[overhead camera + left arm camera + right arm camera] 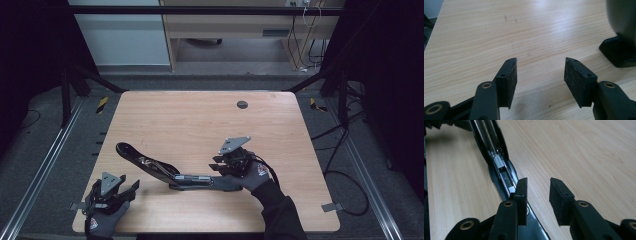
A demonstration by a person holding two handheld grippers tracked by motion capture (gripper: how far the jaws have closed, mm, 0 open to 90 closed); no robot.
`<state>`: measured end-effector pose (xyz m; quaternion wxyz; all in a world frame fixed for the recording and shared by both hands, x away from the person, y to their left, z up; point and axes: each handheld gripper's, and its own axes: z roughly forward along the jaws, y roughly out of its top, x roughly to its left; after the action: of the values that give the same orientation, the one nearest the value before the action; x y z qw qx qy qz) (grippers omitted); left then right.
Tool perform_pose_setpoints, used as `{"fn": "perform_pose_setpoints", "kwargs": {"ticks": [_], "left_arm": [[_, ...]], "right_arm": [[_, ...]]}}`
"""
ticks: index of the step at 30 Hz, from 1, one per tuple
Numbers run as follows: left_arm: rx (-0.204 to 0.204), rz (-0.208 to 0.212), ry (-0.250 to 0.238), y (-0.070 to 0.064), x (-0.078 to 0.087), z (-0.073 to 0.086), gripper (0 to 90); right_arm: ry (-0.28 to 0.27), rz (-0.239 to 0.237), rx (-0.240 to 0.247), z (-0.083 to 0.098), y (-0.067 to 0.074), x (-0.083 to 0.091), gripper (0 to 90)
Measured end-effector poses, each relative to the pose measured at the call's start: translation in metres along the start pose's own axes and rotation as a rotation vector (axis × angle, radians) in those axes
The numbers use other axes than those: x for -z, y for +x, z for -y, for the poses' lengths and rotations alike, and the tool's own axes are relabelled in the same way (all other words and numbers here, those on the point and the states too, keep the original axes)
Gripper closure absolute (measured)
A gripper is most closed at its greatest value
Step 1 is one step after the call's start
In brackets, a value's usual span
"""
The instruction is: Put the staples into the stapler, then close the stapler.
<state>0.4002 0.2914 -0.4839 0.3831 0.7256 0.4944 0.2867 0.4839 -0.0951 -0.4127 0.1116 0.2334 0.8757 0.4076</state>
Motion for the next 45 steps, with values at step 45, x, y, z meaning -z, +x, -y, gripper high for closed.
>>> {"fn": "perform_pose_setpoints", "kwargs": {"ticks": [45], "left_arm": [[0.009,0.150,-0.163,-0.023,0.035,-0.052,29.1]], "right_arm": [[-0.120,0.215,-0.350,0.115,0.005,0.036,66.6]]}}
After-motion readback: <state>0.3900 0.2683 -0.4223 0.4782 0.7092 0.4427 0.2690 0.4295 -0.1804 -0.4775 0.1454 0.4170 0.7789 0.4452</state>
